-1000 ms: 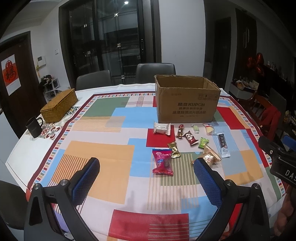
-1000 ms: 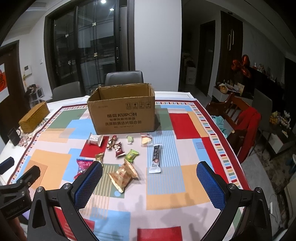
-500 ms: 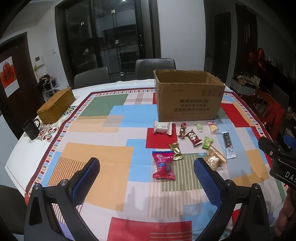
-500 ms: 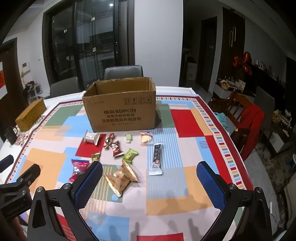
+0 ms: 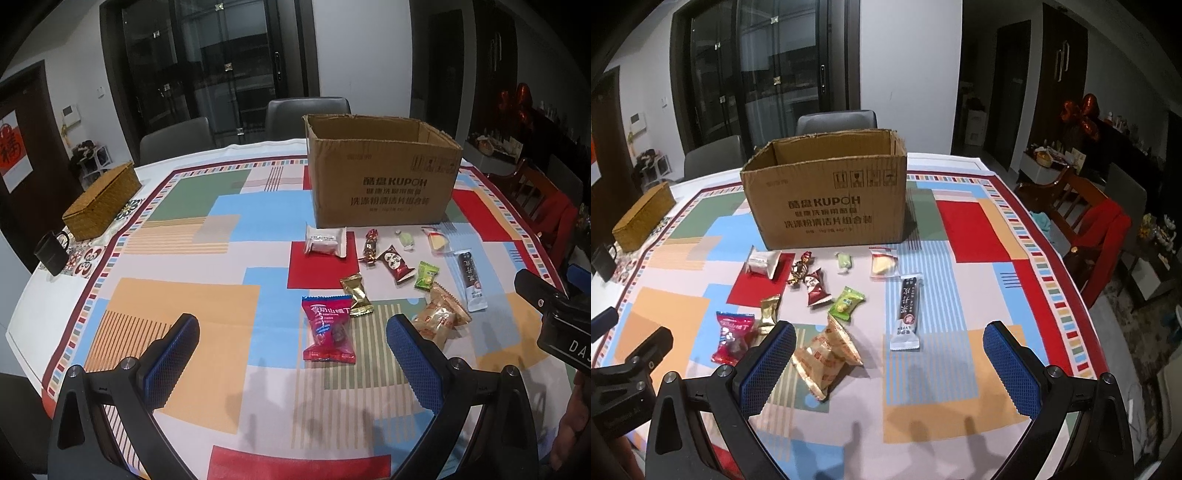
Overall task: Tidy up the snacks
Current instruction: 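Move the left tool to the red hawthorn bag while the right tool approaches the tan biscuit bag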
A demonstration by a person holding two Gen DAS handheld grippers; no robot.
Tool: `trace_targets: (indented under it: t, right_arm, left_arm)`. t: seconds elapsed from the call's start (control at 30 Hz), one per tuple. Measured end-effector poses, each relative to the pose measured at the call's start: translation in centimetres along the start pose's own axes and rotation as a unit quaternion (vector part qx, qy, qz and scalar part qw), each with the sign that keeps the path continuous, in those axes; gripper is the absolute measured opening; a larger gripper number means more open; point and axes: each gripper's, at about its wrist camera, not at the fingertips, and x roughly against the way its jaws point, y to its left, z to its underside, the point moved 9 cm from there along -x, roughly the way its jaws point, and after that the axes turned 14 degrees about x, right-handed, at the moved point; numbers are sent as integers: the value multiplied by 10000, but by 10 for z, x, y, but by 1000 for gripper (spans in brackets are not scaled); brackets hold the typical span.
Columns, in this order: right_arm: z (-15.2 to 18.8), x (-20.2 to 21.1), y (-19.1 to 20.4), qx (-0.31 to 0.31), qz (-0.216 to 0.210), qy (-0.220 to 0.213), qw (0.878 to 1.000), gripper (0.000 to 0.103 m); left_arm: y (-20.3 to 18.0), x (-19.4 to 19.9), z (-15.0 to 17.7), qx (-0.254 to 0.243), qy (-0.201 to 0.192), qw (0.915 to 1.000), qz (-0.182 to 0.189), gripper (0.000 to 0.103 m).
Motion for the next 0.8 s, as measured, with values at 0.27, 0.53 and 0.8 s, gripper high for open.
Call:
trace_targets:
  t: [0.27,0.53,0.8]
  right_arm:
    - [2,-22,5,62,-62,118,9999,103]
    - [10,-39,21,325,-257,283,9987,103]
    - [20,-58,34,570,-395,520,9962,102]
  left_arm:
    - [-3,-28,7,-1,120,9999,-83,103]
    - [-5,-49,24,-117,343,9993,-49,99]
    - [-7,-65,28,-239,399,9989,0,99]
